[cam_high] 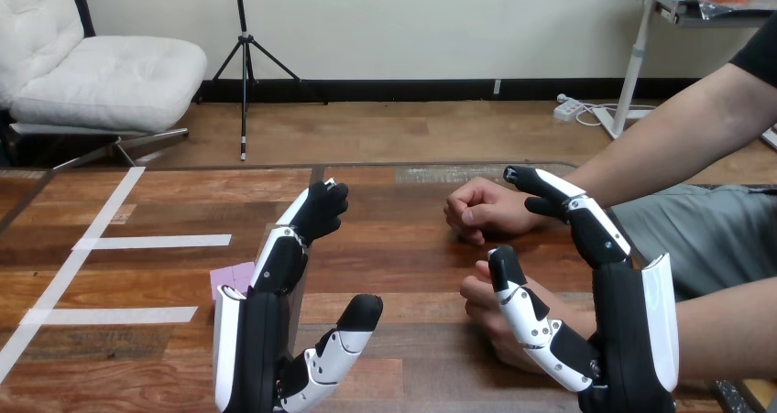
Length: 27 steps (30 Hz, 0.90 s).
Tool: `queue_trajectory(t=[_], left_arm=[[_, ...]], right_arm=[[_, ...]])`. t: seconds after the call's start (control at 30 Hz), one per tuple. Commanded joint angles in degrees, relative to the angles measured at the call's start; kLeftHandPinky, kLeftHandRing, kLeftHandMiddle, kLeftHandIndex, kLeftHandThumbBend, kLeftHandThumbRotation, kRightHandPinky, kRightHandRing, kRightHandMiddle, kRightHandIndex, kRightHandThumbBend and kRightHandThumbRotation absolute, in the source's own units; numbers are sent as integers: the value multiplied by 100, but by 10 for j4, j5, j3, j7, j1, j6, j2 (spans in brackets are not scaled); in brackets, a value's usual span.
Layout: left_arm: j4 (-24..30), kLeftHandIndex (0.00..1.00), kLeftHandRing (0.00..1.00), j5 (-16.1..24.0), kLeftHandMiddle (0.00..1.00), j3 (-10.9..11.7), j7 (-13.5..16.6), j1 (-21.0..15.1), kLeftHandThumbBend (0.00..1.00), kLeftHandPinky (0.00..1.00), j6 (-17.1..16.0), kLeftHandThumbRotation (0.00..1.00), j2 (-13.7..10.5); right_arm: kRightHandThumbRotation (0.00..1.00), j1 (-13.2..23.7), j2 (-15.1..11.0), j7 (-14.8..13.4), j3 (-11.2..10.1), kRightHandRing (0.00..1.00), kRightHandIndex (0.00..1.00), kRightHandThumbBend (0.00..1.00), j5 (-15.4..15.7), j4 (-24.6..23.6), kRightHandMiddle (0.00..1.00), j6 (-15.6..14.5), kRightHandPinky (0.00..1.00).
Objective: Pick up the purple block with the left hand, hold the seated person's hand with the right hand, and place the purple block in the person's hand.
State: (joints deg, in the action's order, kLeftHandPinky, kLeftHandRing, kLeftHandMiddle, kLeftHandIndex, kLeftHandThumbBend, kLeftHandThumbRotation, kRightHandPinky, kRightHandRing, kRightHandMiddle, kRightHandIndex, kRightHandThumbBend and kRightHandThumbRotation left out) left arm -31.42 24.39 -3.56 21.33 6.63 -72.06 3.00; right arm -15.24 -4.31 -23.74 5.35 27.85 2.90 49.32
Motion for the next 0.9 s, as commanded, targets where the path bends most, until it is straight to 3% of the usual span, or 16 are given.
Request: queue_trajectory(t=[0.0, 0.87], left_arm=[[10, 85, 81, 3, 83, -2, 6, -24, 64, 78, -2, 71, 26], [13, 85, 81, -1, 83, -4, 6, -24, 64, 78, 1, 69, 22]], right_arm=[[41, 31, 3, -1, -10, 78, 75, 38, -1, -13, 78, 4, 73], [41, 30, 6, 2, -11, 78, 75, 37, -3, -15, 78, 5, 72]])
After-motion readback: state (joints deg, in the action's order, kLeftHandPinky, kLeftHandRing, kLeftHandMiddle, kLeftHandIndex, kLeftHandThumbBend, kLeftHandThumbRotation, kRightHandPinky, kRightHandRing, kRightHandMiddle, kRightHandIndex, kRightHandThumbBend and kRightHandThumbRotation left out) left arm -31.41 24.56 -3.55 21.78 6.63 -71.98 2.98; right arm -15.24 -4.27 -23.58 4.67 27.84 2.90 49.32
